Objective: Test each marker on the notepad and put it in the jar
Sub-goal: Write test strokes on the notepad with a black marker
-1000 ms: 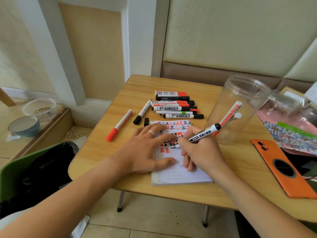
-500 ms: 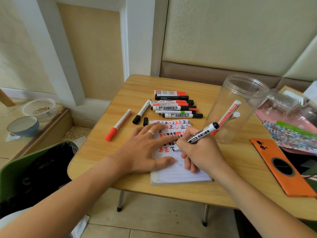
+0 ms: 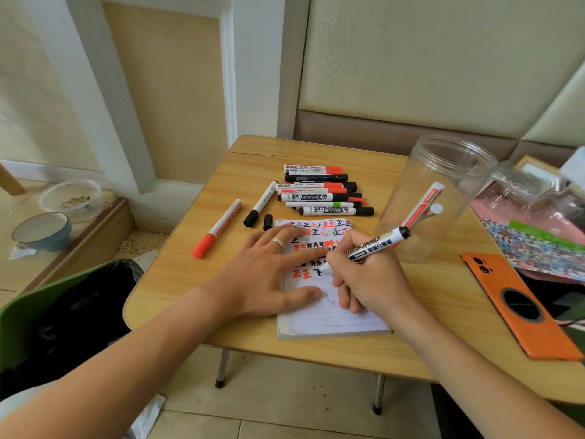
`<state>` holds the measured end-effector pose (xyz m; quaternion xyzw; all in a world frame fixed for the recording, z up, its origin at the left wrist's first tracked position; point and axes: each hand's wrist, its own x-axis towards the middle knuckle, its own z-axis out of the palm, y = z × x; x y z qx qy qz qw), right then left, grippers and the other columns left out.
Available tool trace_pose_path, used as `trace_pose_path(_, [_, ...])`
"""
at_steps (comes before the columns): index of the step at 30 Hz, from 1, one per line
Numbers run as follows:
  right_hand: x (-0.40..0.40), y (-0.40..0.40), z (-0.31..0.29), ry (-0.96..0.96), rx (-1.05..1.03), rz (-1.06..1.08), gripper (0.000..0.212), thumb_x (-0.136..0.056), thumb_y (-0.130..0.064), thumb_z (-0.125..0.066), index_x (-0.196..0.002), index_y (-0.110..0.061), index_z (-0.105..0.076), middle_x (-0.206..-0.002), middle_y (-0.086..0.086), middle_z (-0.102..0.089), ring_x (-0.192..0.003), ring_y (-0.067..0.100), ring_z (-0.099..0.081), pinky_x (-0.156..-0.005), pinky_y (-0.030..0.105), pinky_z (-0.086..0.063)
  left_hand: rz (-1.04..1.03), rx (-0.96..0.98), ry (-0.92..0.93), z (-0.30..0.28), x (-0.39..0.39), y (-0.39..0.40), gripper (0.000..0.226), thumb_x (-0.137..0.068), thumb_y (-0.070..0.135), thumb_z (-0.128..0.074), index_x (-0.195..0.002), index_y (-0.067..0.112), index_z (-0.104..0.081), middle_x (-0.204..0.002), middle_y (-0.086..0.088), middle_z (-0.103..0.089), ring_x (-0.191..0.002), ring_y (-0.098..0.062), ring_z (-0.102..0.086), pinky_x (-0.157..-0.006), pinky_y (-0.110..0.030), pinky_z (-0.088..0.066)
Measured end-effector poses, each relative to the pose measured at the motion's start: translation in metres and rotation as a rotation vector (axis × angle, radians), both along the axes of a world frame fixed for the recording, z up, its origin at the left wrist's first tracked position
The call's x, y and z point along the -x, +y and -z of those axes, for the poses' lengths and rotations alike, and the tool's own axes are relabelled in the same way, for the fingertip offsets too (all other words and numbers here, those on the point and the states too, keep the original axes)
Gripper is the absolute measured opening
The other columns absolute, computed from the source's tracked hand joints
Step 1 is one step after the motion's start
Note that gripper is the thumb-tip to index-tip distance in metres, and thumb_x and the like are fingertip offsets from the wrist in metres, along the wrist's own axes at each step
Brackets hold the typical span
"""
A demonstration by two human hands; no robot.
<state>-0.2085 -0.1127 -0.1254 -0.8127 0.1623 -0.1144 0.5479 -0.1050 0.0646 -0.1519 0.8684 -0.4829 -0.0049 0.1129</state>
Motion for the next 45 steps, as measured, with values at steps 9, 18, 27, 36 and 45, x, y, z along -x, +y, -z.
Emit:
trace_pose_path(9, [0.000, 0.001, -0.001, 0.043, 0.023, -0.032, 0.013, -0.094, -0.014, -0.065, -0.085, -0.011, -0.057, -0.059, 0.012, -0.063, -0.035, 0.023, -0.055, -0.036, 0.022, -0.035, 0.009, -0.009, 0.002, 0.002, -0.002, 0.000, 0.074, -0.087, 0.086, -0.026, -0.154, 0.057, -0.014, -0.167, 0.008, -0.010, -0.154, -0.013, -0.001, -0.123, -0.040, -0.004])
trace_pose_path(18, [0.002, 0.001, -0.002, 0.029, 0.062, -0.069, 0.015, -0.093, -0.013, -0.065, -0.080, -0.014, -0.056, -0.057, 0.013, -0.063, -0.037, 0.026, -0.055, -0.036, 0.022, -0.035, 0.010, -0.009, 0.000, 0.002, -0.003, 0.000, 0.073, -0.087, 0.086, -0.027, -0.153, 0.058, -0.013, -0.167, 0.008, -0.011, -0.154, -0.013, -0.002, -0.123, -0.041, -0.004])
trace_pose_path(27, [0.003, -0.002, -0.002, 0.020, 0.059, 0.032, 0.015, -0.090, -0.016, -0.065, -0.083, -0.006, -0.057, -0.056, 0.014, -0.062, -0.035, 0.025, -0.056, -0.035, 0.022, -0.036, -0.003, 0.000, 0.036, -0.001, 0.000, -0.001, 0.073, -0.086, 0.084, -0.032, -0.153, 0.058, -0.017, -0.167, 0.010, -0.010, -0.154, -0.012, -0.001, -0.122, -0.037, 0.000])
trace_pose_path(36, [-0.014, -0.004, 0.000, -0.121, -0.078, 0.000, 0.014, -0.099, -0.020, -0.064, -0.087, -0.015, -0.058, -0.062, 0.008, -0.065, -0.045, 0.027, -0.060, -0.039, 0.029, -0.041, -0.131, 0.266, -0.007, -0.014, -0.017, -0.005, 0.047, -0.098, 0.058, -0.046, -0.139, 0.036, -0.055, -0.140, 0.009, -0.052, -0.131, -0.011, -0.042, -0.110, -0.042, -0.039])
trace_pose_path(45, [-0.017, -0.003, 0.007, -0.070, -0.133, -0.017, 0.013, -0.099, -0.020, -0.064, -0.091, -0.011, -0.060, -0.065, 0.009, -0.064, -0.048, 0.027, -0.061, -0.040, 0.027, -0.042, -0.420, 0.236, -0.245, -0.009, -0.040, -0.005, 0.031, -0.096, 0.025, -0.060, -0.125, 0.023, -0.070, -0.122, -0.006, -0.059, -0.118, -0.027, -0.046, -0.092, -0.042, -0.041])
